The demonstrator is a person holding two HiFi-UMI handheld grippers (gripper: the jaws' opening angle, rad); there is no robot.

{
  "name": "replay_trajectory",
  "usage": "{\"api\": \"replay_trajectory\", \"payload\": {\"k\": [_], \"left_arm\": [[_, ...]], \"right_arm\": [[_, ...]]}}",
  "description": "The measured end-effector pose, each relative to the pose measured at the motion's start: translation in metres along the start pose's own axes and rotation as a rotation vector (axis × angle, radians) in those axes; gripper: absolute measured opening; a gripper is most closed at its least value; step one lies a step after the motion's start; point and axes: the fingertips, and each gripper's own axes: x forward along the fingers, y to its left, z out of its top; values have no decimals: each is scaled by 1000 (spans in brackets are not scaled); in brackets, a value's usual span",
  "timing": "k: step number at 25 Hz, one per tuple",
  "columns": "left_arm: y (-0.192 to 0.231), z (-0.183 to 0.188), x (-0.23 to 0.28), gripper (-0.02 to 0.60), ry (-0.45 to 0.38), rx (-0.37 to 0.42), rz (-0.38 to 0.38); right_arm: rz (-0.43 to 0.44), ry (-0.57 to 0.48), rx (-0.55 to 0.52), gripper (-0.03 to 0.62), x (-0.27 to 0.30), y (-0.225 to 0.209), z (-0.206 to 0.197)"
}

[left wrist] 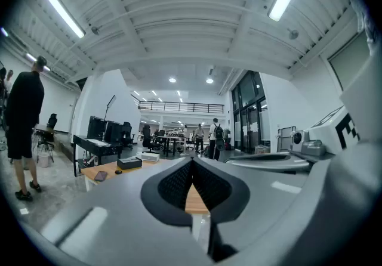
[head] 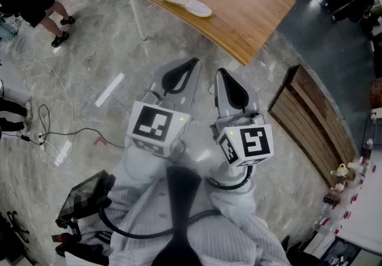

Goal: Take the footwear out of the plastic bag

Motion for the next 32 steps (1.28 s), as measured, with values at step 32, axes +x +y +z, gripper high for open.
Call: {"api": "replay_trajectory", "payload": {"k": [32], "left_arm": [[141,-40,82,0,75,-188,21]], "right_arm": [[-11,26,103,12,132,-63,-39]]}}
